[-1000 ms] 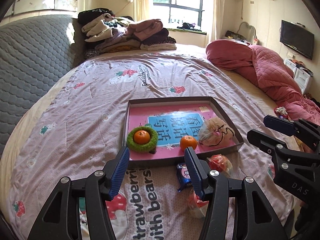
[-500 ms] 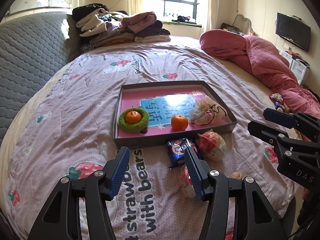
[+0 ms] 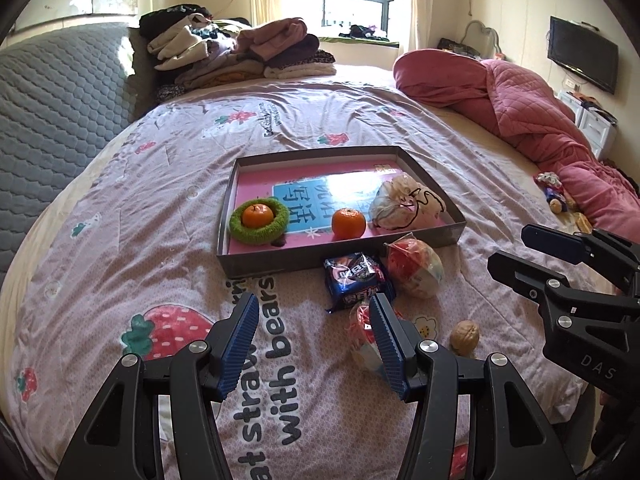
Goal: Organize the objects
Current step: 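Lift both open grippers out of the tray and back toward the bed, then close the right gripper on the walnut while the left grasps the red-and-white wrapped ball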
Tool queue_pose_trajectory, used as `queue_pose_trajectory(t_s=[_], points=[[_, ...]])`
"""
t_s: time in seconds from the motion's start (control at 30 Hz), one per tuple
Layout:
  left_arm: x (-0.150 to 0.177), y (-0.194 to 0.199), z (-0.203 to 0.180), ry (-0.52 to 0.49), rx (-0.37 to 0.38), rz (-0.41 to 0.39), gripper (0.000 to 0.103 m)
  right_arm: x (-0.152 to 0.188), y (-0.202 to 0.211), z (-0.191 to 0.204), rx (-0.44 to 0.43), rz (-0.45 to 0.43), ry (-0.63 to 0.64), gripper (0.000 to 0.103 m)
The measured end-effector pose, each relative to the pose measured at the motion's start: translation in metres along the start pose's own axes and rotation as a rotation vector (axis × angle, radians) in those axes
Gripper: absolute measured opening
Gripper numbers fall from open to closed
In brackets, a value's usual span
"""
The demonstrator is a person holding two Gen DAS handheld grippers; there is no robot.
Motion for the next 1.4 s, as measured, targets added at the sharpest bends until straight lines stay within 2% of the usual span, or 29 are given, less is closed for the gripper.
queue_pose_trajectory(t_s=[0.87,1.4], points=[[0.034,-0.007,-0.032,-0.027,0.062,0.066,0.059,0.066,-0.019,-0.002,-0.011,0.109,-0.007,0.048],[0.035,-0.031,-0.053,-0.035,0.076,0.111,0.059,0.083,-0.041,-0.009,-0.03,0.156,-0.025,0.048]])
Point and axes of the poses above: each gripper's, at about its wrist camera, not at the fingertips, and y roughly against the way its jaws point, z to its left, x to its underside, the point moved 10 cm from there along -y, roughly the way its jaws point, and after that the axes turned 7 degrees about -x, right-handed, at the moved point
